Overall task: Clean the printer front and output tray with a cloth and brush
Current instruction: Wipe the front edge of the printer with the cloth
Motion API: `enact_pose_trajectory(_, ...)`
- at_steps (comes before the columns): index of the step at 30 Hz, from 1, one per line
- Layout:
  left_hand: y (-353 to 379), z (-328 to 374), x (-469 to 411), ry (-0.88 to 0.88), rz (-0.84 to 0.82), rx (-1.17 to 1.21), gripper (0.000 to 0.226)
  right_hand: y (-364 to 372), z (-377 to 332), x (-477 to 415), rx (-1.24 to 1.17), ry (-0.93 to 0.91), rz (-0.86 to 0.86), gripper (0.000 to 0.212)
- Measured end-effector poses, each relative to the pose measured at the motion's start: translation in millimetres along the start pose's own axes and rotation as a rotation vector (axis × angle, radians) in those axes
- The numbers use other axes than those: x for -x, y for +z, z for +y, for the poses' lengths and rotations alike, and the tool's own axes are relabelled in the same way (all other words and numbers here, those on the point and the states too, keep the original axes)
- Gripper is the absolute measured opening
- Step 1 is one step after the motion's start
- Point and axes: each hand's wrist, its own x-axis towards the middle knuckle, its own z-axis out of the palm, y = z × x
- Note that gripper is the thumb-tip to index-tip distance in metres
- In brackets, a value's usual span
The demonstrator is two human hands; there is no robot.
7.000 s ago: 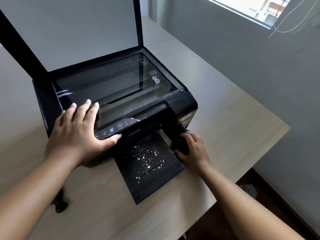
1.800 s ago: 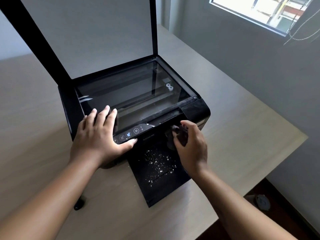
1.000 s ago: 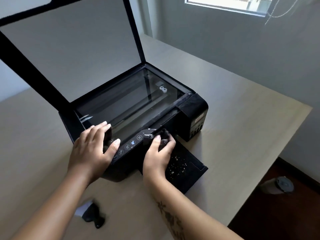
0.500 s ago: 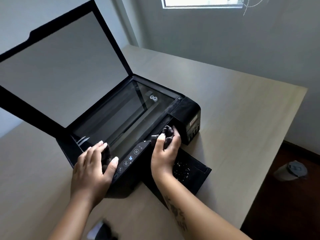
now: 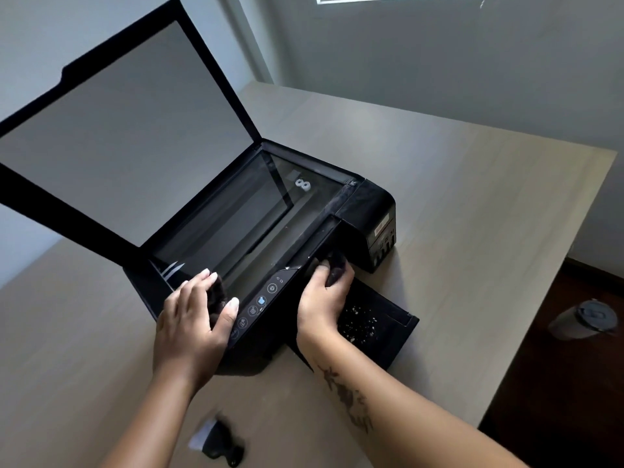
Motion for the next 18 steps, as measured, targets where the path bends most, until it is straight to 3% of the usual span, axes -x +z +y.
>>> enact_pose_trajectory(3,0,0,1,-0.003,0.004,0.002,0.068,-18,-11,26,0.105,-0.400,-0.211,0.047)
enact_pose_trajectory(5,1,0,0,-0.001,0.008,0.002,0.068,-13,-14,23,0.119,-0.500,-0.237,0.048)
enact_pose_trajectory(9,1,-2,1,-0.008,0.007,0.001,0.067,6,-5,23,0.032,-0.305,-0.040,0.054)
enact_pose_trajectory(11,1,-2,1,-0.010,0.005,0.004,0.067,-4,4,43,0.066,-0.282,-0.112,0.054)
enact_pose_trajectory(13,0,-1,0,0.001,0.006,-0.001,0.066,-19,11,65,0.130,-0.362,-0.264,0.054)
enact_pose_trajectory(15,1,-1,0,0.003,0.006,-0.004,0.065,-23,16,67,0.158,-0.441,-0.308,0.051)
enact_pose_trajectory(18,1,0,0,0.000,0.014,0.001,0.065,1,19,55,0.078,-0.197,-0.087,0.053)
